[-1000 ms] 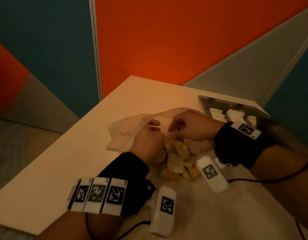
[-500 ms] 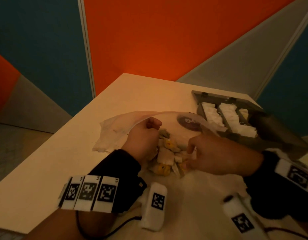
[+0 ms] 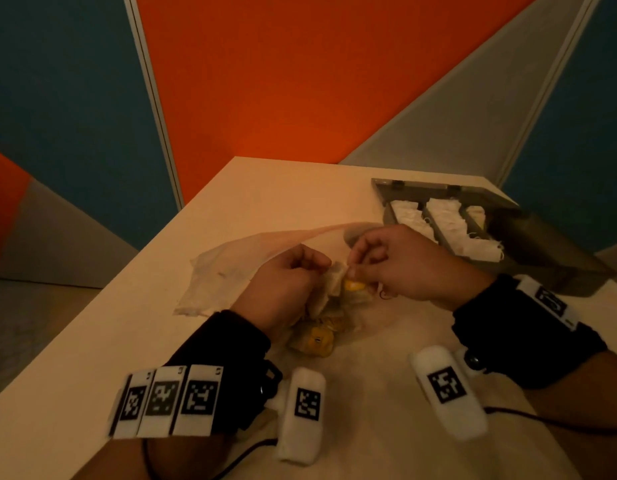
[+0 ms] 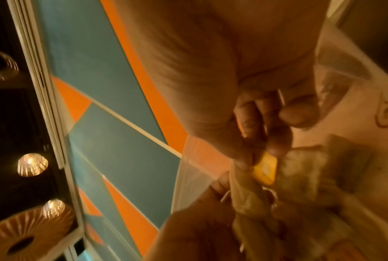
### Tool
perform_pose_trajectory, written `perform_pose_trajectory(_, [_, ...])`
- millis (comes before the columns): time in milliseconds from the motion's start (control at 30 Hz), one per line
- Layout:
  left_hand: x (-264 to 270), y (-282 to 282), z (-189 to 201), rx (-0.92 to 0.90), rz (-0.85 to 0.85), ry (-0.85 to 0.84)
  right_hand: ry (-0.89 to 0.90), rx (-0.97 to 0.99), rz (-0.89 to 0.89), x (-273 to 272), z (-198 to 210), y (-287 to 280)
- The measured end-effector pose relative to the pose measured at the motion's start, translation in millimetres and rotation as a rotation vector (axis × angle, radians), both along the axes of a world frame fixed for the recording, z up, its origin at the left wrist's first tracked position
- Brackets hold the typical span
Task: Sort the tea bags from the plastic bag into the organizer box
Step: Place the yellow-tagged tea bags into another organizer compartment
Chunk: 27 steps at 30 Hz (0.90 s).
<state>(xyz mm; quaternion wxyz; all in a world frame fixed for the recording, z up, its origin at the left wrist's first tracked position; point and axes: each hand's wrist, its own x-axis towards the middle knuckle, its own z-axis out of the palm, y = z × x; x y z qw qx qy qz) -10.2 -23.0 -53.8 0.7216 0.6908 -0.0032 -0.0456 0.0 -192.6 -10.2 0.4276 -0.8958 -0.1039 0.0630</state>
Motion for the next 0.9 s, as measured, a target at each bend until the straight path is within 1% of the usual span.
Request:
perform_pose_trajectory(67, [-0.2,-0.1,-0.2,0.025,-0.055,0.008,-0.043,0.105,-0.039,2.4,-5.8,-0.3])
perform_pose_trajectory(133, [-0.1,-0.6,-0.3,0.062,-0.106,-0.002,-0.049,0.213,-0.071,3.8,-12.8,0.3])
perform_pose_trajectory(200, [0.5,-1.2,0.7,0.087,-0.124,0.001,-0.043,0.278,-0.064,3.5,-17.3,1.7])
perform_pose_trajectory(333, [3.1,0.4,-3.5,0.169,-0.047,-0.056,-0.079,0.272,-0.024,2.3,-21.5,4.3])
perform_pose_trajectory(400, [3.9,2.0,-6.2,0.194,-0.014,-0.067,-0.135,0.25,-0.07,3.7,-24.1,2.6])
perform_pose_trajectory(500, [7.8,4.5,-9.2,0.186,0.066,-0.079,-0.211,0.193,-0.15,3.5,-29.5,-3.3])
perform_pose_trajectory(567, [9.4,4.2,-9.2,0.132,0.118,-0.093,-0.217,0.211,-0.165,0.3,-29.6,-5.8])
perform_pose_trajectory(667, [8.1,1.8,-6.9,0.0,0.11,-0.073,-0.133,0.335,-0.118,-6.4,-24.2,-7.4])
perform_pose_trajectory(833, [4.8,-1.5,-2.9,-0.137,0.034,-0.084,0.147,0.728,0.089,-12.3,-16.2,-10.2])
perform_pose_trajectory(900, [4.5,-2.0,-2.5,-0.17,0.009,-0.084,0.172,0.773,0.105,-11.7,-18.4,-8.6])
